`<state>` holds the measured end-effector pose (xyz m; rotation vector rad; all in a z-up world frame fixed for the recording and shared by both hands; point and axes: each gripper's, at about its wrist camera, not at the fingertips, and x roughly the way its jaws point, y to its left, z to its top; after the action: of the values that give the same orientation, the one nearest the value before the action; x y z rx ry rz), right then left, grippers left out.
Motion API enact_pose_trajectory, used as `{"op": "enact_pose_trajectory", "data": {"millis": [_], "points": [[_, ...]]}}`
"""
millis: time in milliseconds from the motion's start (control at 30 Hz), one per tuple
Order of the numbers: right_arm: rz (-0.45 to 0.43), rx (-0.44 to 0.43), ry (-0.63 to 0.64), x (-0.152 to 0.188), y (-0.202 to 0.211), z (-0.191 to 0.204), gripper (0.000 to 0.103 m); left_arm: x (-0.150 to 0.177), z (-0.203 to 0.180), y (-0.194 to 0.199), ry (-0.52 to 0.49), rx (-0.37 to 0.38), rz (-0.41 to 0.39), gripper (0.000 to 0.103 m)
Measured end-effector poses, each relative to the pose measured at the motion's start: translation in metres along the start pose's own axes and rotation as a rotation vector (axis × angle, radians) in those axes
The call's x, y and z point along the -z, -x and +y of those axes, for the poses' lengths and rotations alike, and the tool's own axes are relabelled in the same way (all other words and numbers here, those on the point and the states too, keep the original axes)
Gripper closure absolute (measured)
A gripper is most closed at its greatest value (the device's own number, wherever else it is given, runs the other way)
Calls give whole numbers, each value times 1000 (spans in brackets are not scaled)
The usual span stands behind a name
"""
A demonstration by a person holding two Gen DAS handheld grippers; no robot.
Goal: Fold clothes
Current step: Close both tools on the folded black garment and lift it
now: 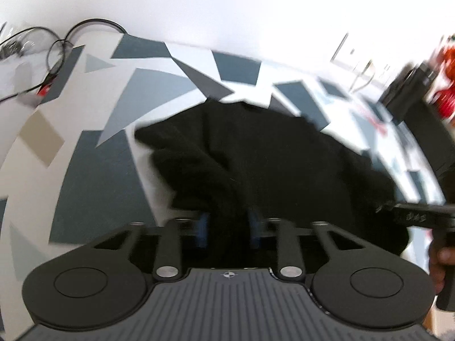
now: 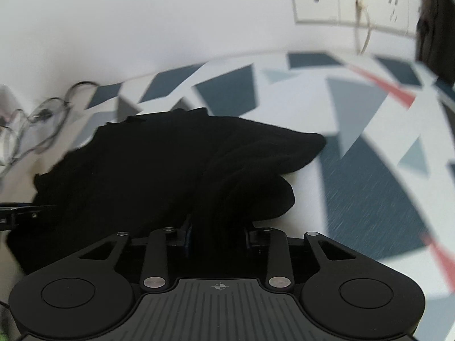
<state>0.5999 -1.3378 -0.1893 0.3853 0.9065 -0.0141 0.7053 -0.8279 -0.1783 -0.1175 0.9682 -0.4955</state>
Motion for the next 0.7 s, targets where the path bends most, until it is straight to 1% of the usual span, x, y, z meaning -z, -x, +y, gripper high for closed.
{"op": "enact_pose_trajectory", "data": {"millis": [33, 100, 133, 200, 233, 300, 367, 500, 600, 700], "points": [[15, -41, -39, 2, 2, 2, 76, 5, 4, 8, 14, 18, -14, 83], [42, -129, -117, 4, 6, 6, 76, 15, 10, 18, 52, 12, -16, 83], [50, -162, -120, 2, 8, 11, 76, 19, 13, 22, 72, 8, -17, 84], [67, -229, -126, -3, 11, 21, 77, 31, 23, 38, 173, 2, -35, 85], [73, -256, -109, -7, 13, 27, 77, 38, 27, 47, 222, -7, -54, 85], [74, -310, -17, -20, 18, 43, 77, 55, 24, 68, 280, -61, -101, 85], [72, -385, 51, -33, 23, 57, 77, 72, 21, 89, 337, -115, -147, 86], [93, -566, 113, -50, 34, 77, 77, 106, 2, 135, 453, -218, -250, 86], [114, -670, 157, -51, 47, 91, 77, 132, -18, 173, 522, -297, -331, 86], [121, -760, 271, -43, 62, 113, 78, 161, -36, 212, 586, -399, -408, 86]]}}
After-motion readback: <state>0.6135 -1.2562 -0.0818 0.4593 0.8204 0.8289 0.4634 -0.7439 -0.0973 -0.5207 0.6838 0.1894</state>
